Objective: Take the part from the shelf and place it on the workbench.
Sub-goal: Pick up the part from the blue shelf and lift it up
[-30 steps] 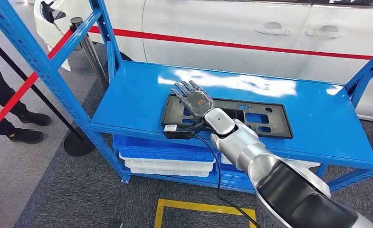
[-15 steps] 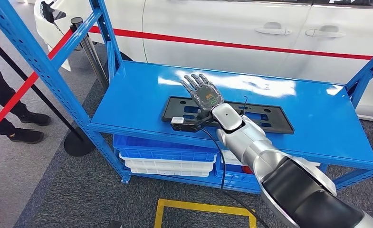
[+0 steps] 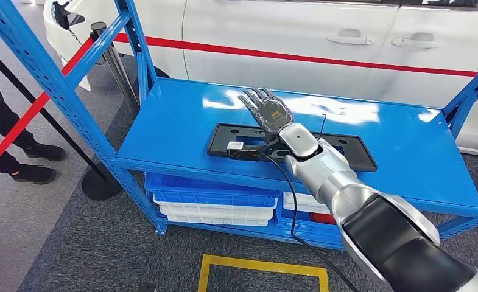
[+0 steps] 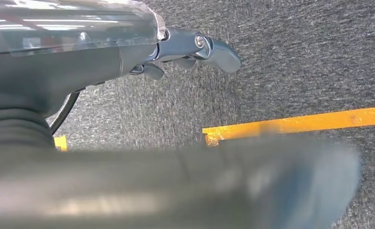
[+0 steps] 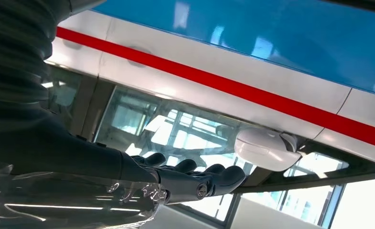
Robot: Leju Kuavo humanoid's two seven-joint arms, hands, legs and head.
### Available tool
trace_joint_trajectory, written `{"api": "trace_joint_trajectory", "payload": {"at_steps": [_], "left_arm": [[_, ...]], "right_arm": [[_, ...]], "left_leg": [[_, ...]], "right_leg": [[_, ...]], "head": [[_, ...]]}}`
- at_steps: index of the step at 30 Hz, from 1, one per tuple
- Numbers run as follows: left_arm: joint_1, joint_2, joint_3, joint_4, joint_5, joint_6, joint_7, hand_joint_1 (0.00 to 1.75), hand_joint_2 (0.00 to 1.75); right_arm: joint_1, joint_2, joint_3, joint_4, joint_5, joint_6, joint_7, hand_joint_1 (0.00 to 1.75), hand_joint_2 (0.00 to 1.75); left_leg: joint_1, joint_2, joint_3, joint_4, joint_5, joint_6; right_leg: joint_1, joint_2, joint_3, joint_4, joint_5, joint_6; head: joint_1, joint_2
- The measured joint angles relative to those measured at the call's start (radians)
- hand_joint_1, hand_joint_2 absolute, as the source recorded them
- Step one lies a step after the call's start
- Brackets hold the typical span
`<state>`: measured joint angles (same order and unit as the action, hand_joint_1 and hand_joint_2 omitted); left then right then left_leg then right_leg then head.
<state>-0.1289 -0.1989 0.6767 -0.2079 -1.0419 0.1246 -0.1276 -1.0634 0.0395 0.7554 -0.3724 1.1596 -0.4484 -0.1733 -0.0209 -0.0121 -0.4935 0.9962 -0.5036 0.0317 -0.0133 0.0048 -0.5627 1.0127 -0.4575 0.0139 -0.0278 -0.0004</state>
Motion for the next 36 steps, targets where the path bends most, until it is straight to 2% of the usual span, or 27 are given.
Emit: {"api": "trace_joint_trajectory", "payload": {"at_steps": [5, 10, 16, 21, 26, 30, 36], "left_arm": [[0.001, 0.001, 0.000, 0.000, 0.015, 0.002, -0.004, 0.00, 1.75], [0.008, 0.006, 0.001, 0.000, 0.024, 0.003, -0.008, 0.00, 1.75], [0.015, 0.013, 0.005, 0.000, 0.031, 0.005, -0.013, 0.00, 1.75], [0.020, 0.016, 0.007, 0.000, 0.030, 0.011, -0.024, 0.00, 1.75], [0.021, 0.020, 0.008, 0.000, 0.025, 0.010, -0.026, 0.00, 1.75], [0.026, 0.025, 0.010, 0.000, 0.026, 0.012, -0.031, 0.00, 1.75], [0.035, 0.029, 0.021, 0.000, 0.031, 0.017, -0.031, 0.00, 1.75]], "right_arm": [[0.001, -0.020, -0.040, -0.034, -0.086, 0.078, -0.114, 0.00, 1.75], [0.059, -0.087, -0.055, -0.167, -0.143, 0.140, -0.144, 0.00, 1.75], [0.126, -0.170, -0.055, -0.321, -0.168, 0.190, -0.139, 0.00, 1.75], [0.201, -0.270, -0.054, -0.515, -0.206, 0.239, -0.094, 0.00, 1.75], [0.300, -0.356, -0.054, -0.674, -0.179, 0.245, -0.058, 0.00, 1.75], [0.352, -0.394, -0.056, -0.754, -0.148, 0.254, -0.045, 0.00, 1.75], [0.362, -0.439, -0.068, -0.833, -0.155, 0.324, -0.055, 0.00, 1.75]], "left_leg": [[0.000, 0.000, 0.000, 0.000, 0.000, 0.000], [0.000, -0.001, 0.000, 0.000, 0.000, 0.000], [-0.001, 0.000, -0.001, 0.001, 0.000, 0.000], [-0.001, -0.002, -0.001, 0.001, 0.000, 0.000], [-0.001, -0.003, -0.002, 0.001, 0.000, 0.001], [-0.001, -0.002, -0.002, 0.001, 0.000, 0.001], [-0.001, -0.002, -0.002, 0.001, 0.000, 0.001]], "right_leg": [[0.000, 0.000, 0.000, 0.000, 0.000, 0.000], [0.000, -0.001, 0.000, 0.000, 0.000, 0.000], [0.000, 0.000, 0.000, -0.001, 0.000, 0.000], [0.000, -0.002, -0.001, -0.001, 0.000, 0.000], [0.000, -0.003, -0.001, -0.001, 0.000, 0.000], [0.000, -0.002, -0.001, -0.001, 0.000, 0.000], [0.000, -0.002, -0.001, -0.001, 0.000, 0.001]], "head": [[0.000, 0.000], [0.000, 0.000], [0.000, 0.000], [0.000, 0.000], [0.000, 0.000], [0.000, 0.000], [0.000, 0.000]]}}
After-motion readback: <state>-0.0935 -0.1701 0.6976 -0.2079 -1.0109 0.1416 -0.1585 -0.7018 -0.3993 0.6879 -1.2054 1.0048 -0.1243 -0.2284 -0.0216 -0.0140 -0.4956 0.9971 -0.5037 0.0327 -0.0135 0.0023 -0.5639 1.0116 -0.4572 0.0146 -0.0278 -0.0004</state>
